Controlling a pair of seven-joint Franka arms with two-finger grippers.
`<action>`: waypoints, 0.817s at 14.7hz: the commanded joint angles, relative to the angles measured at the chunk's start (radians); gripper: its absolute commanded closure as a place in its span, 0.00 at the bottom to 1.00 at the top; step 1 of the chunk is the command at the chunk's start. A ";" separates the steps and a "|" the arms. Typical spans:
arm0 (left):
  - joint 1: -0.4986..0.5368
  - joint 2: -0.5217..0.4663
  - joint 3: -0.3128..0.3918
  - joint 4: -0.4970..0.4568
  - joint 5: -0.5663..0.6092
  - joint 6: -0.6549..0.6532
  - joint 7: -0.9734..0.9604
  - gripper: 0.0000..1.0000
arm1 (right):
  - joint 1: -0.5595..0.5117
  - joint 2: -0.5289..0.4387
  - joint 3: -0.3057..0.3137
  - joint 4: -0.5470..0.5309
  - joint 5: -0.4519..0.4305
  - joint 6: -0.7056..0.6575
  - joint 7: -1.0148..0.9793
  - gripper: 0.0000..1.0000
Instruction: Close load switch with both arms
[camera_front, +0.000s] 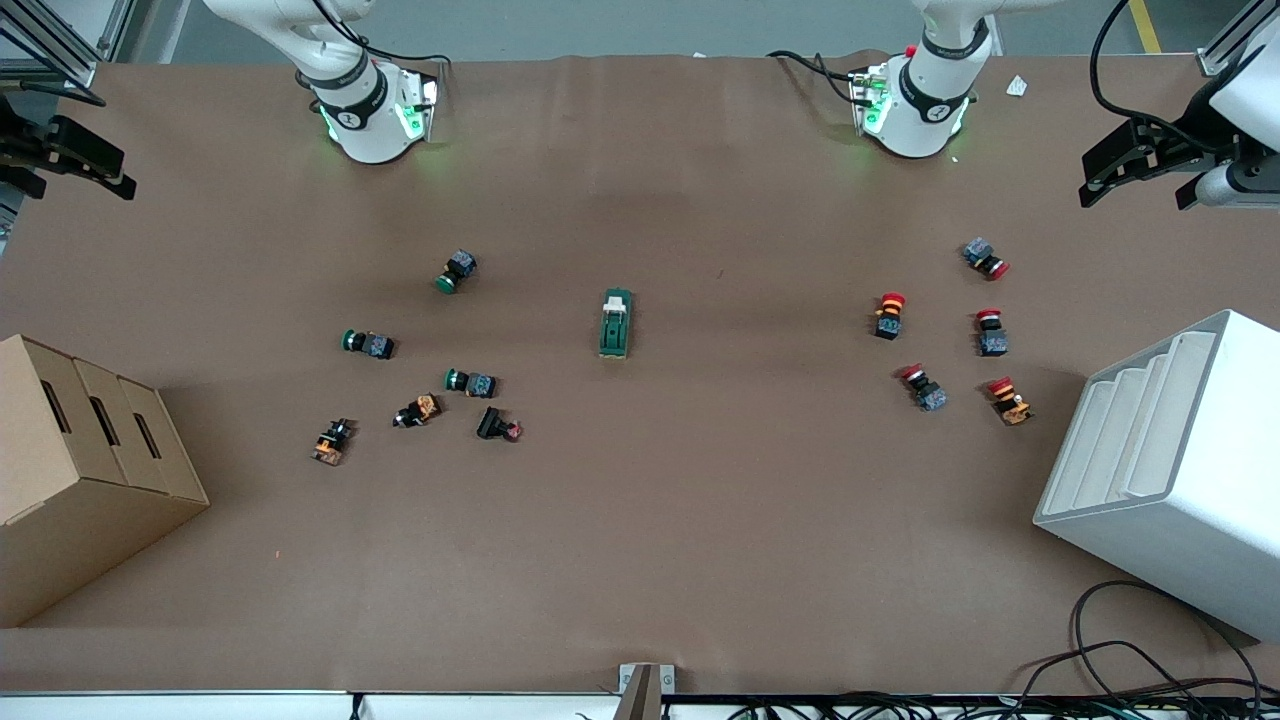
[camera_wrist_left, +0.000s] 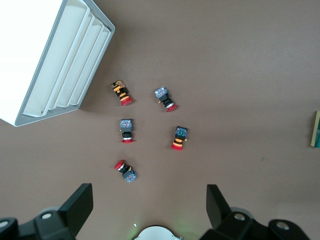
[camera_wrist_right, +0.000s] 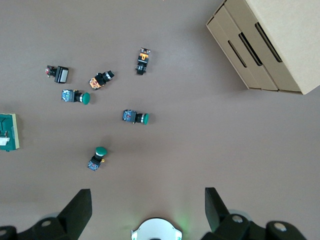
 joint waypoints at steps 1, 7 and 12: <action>0.005 -0.004 -0.003 0.010 0.017 -0.005 -0.001 0.00 | 0.003 0.001 0.001 0.007 -0.003 -0.003 0.019 0.00; -0.006 0.055 -0.011 0.053 0.022 -0.003 -0.004 0.00 | 0.001 0.004 0.001 0.009 -0.004 -0.001 0.017 0.00; -0.105 0.158 -0.070 0.065 0.029 0.087 -0.024 0.00 | -0.002 0.025 0.001 0.033 -0.009 -0.001 0.016 0.00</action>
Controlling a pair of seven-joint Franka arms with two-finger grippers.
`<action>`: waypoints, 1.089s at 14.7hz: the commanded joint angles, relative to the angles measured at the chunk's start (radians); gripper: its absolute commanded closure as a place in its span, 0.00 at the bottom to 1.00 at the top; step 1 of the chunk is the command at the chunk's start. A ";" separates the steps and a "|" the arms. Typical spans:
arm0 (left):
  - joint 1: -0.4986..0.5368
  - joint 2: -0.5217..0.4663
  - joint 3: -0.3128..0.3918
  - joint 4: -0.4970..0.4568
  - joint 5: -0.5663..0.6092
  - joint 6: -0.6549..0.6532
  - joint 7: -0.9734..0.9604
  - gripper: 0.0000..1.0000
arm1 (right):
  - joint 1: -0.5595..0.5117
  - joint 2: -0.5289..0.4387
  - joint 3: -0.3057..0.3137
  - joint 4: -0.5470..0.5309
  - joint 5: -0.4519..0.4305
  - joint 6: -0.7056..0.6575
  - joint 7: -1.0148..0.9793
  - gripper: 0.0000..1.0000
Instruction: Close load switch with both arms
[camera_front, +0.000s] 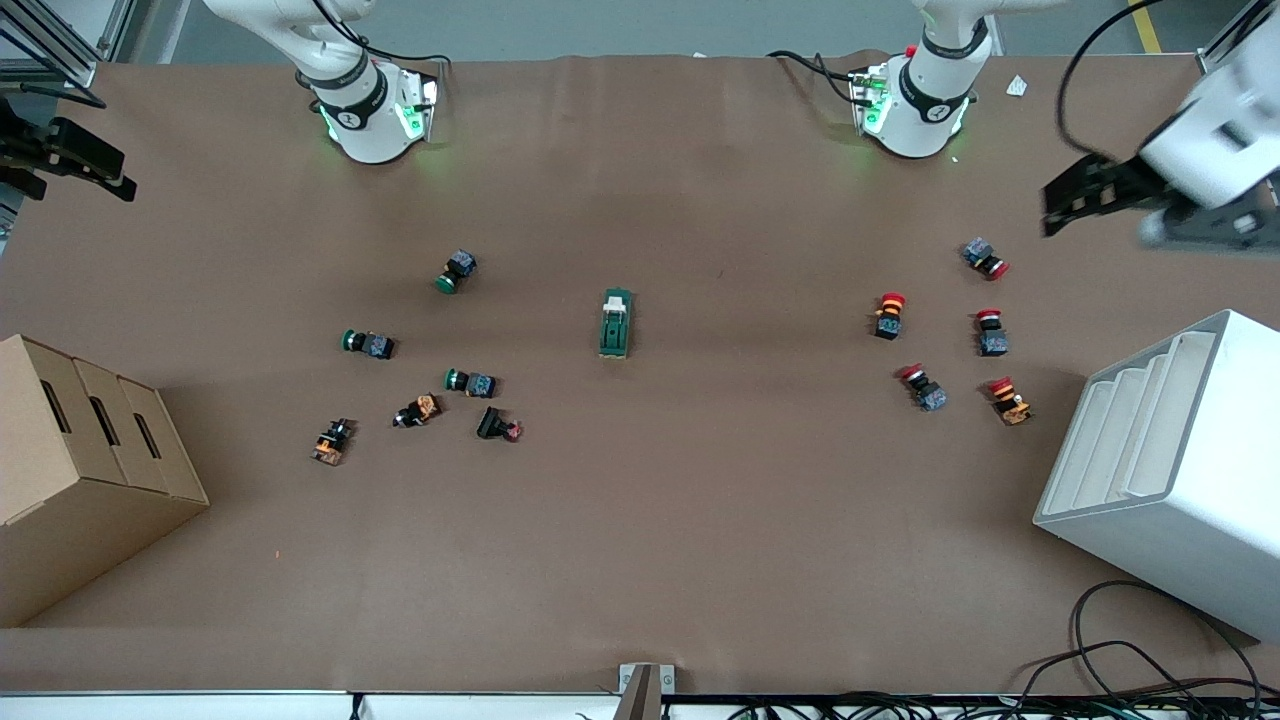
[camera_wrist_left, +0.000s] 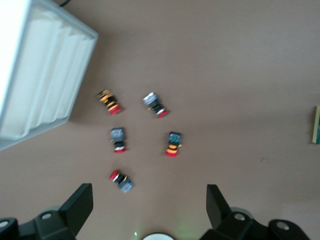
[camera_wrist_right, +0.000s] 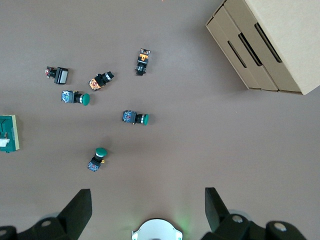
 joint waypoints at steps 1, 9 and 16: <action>-0.065 0.064 -0.035 0.022 0.013 0.047 -0.063 0.00 | -0.003 0.033 0.001 0.033 -0.009 -0.007 0.014 0.00; -0.423 0.150 -0.058 -0.217 0.123 0.401 -0.760 0.00 | -0.026 0.116 -0.002 0.043 -0.007 0.052 0.000 0.00; -0.700 0.327 -0.058 -0.263 0.376 0.590 -1.368 0.00 | 0.016 0.139 0.006 -0.030 0.108 0.082 0.167 0.00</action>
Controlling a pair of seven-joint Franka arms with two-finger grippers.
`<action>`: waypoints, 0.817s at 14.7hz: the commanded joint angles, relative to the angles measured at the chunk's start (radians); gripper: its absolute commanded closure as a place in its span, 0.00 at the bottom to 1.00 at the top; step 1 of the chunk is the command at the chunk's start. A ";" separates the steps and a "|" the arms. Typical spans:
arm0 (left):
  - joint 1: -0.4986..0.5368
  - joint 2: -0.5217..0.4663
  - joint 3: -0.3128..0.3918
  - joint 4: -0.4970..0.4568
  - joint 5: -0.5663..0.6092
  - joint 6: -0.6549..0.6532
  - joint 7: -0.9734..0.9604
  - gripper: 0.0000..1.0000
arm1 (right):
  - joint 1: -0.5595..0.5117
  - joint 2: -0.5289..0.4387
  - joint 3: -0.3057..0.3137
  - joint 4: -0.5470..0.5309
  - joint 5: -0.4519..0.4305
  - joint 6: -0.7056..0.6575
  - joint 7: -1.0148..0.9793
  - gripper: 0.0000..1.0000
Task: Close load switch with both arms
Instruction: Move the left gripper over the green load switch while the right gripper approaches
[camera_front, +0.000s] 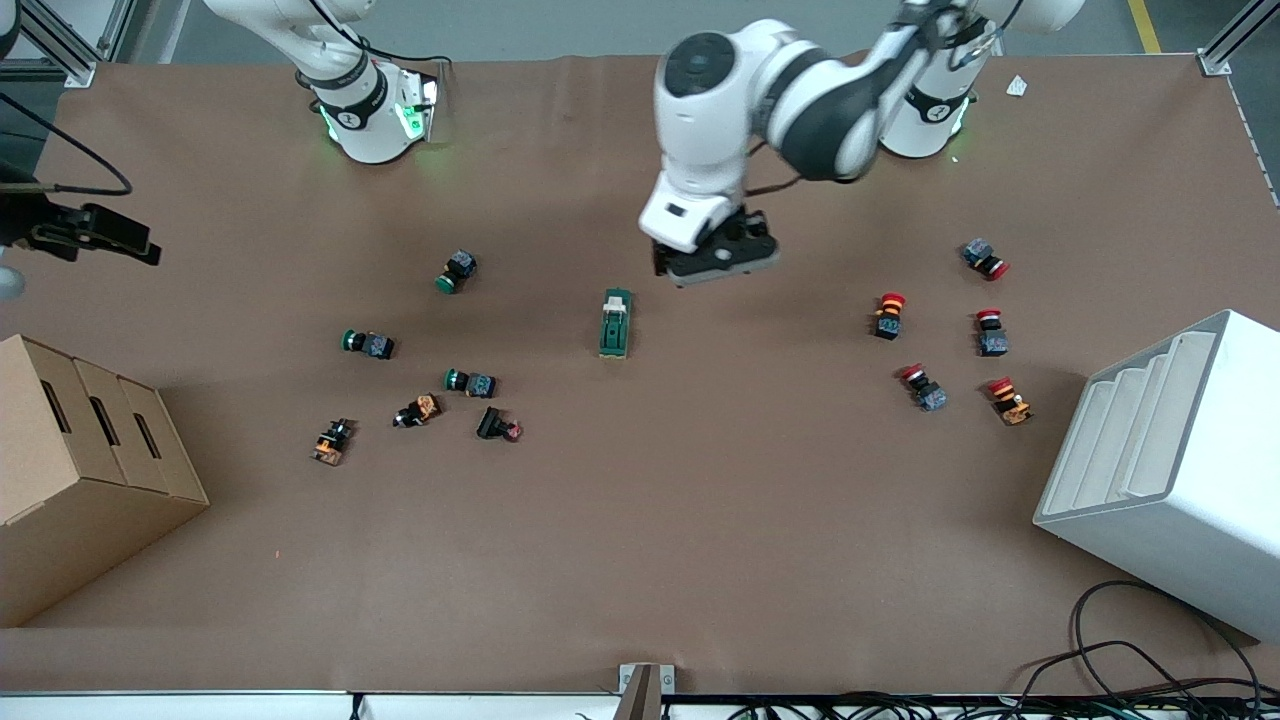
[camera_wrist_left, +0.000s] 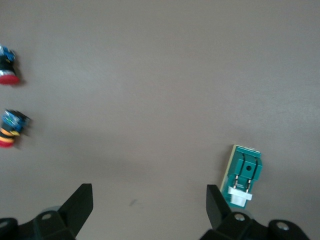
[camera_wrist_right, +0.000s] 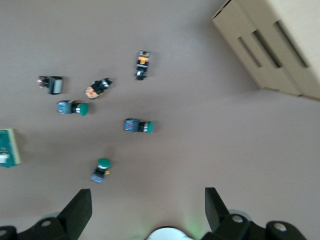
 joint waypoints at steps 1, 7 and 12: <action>-0.088 0.078 0.008 0.007 0.119 0.058 -0.228 0.00 | 0.057 -0.006 0.009 -0.070 0.042 0.042 0.169 0.00; -0.266 0.224 0.004 0.005 0.441 0.125 -0.627 0.00 | 0.284 0.007 0.011 -0.305 0.158 0.345 0.611 0.00; -0.342 0.333 0.004 -0.036 0.836 0.128 -0.941 0.00 | 0.484 0.104 0.009 -0.391 0.275 0.606 0.831 0.00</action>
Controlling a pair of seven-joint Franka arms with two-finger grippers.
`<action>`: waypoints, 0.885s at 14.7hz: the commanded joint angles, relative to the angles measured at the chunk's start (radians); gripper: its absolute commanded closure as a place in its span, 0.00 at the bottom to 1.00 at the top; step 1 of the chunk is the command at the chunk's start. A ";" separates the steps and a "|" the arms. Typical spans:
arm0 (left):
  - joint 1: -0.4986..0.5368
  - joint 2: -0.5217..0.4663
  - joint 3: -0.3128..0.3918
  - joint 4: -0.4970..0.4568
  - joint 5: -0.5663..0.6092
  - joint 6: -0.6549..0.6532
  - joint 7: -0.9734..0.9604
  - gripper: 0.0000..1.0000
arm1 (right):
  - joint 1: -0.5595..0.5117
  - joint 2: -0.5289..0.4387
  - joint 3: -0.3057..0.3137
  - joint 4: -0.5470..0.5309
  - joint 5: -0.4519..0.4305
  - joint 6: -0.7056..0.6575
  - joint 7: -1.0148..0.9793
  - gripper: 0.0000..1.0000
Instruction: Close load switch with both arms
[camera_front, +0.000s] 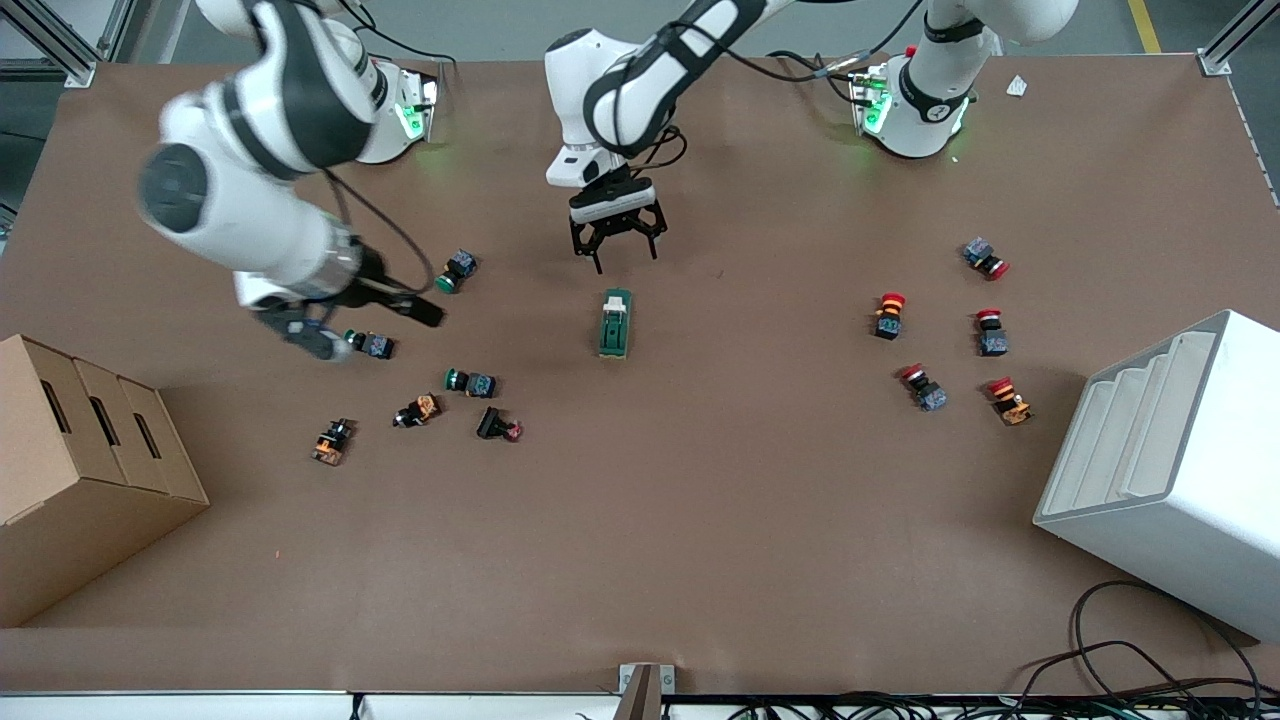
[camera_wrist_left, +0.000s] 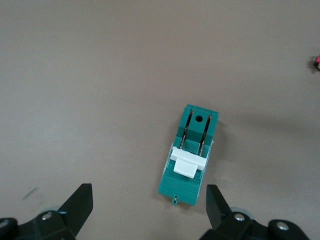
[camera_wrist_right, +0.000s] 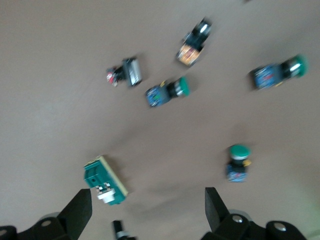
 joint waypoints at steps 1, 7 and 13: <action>-0.018 0.058 0.005 -0.014 0.227 0.012 -0.185 0.01 | 0.091 0.049 -0.012 -0.022 0.056 0.109 0.101 0.00; -0.027 0.140 0.005 -0.016 0.571 0.009 -0.352 0.00 | 0.285 0.175 -0.012 -0.085 0.061 0.399 0.290 0.00; -0.062 0.242 0.008 -0.010 0.738 -0.094 -0.450 0.00 | 0.394 0.269 -0.012 -0.132 0.165 0.615 0.313 0.00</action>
